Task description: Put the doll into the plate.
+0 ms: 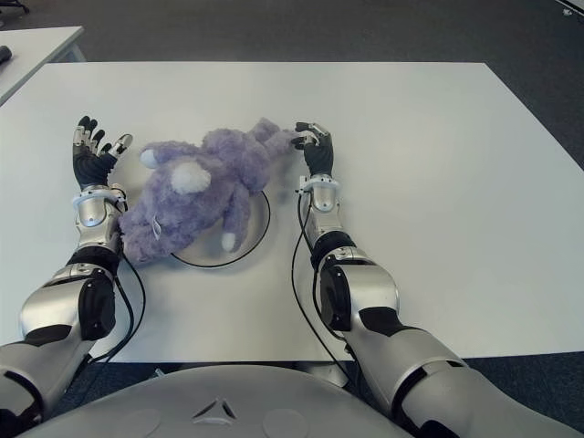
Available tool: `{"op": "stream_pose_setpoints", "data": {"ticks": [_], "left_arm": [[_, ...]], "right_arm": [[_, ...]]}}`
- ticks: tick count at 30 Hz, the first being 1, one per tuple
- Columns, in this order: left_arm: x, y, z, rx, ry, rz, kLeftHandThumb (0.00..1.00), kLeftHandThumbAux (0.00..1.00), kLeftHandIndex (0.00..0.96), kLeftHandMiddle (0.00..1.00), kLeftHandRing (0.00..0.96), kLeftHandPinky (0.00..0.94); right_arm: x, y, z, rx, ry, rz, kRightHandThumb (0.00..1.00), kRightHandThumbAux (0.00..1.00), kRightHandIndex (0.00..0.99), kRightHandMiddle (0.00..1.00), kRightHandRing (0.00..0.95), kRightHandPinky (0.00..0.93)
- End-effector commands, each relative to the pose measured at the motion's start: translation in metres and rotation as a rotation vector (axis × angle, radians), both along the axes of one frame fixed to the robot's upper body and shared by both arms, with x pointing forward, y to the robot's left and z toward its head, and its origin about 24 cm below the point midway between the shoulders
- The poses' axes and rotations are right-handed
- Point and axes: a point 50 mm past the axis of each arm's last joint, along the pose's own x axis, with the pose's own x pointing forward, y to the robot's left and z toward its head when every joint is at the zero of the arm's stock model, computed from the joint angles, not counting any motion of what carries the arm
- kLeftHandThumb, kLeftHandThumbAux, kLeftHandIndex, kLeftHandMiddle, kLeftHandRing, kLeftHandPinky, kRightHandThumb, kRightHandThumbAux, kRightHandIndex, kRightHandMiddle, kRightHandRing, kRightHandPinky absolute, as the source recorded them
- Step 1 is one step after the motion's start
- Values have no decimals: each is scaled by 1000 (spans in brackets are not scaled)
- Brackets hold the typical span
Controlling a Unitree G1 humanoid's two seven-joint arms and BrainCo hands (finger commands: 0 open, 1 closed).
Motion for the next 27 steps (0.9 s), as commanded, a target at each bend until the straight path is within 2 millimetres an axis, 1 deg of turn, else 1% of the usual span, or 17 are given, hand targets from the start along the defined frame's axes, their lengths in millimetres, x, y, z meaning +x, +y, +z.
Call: {"op": "stream_pose_setpoints", "data": {"ticks": [1, 7, 8, 11, 25, 26, 27], "left_arm": [[-95, -54, -121, -188, 445, -16, 8, 823, 26, 81, 77, 90], [-95, -54, -121, -191, 444, -16, 10, 829, 19, 76, 72, 87], [-96, -54, -121, -192, 444, -15, 9, 830, 17, 74, 70, 87], [-96, -54, -121, -192, 443, -14, 7, 831, 16, 72, 69, 88], [-96, -54, -120, -181, 439, -10, 0, 825, 14, 67, 64, 77], [-96, -54, -120, -179, 439, -10, 0, 824, 15, 67, 63, 76], [-96, -54, -120, -179, 439, -10, 0, 824, 15, 67, 62, 76]], "right_arm": [[-73, 38, -93, 122, 416, 34, 1000, 686, 439, 293, 464, 409], [-73, 38, -93, 121, 416, 33, 1000, 686, 439, 289, 464, 411], [-73, 38, -93, 121, 416, 33, 1000, 692, 437, 289, 499, 364], [-73, 38, -93, 121, 416, 34, 1000, 694, 437, 289, 510, 349], [-73, 38, -93, 127, 416, 35, 1000, 694, 436, 300, 514, 348], [-73, 38, -93, 128, 416, 35, 1000, 689, 437, 302, 477, 394], [-73, 38, -93, 128, 416, 35, 1000, 687, 438, 302, 468, 406]]}}
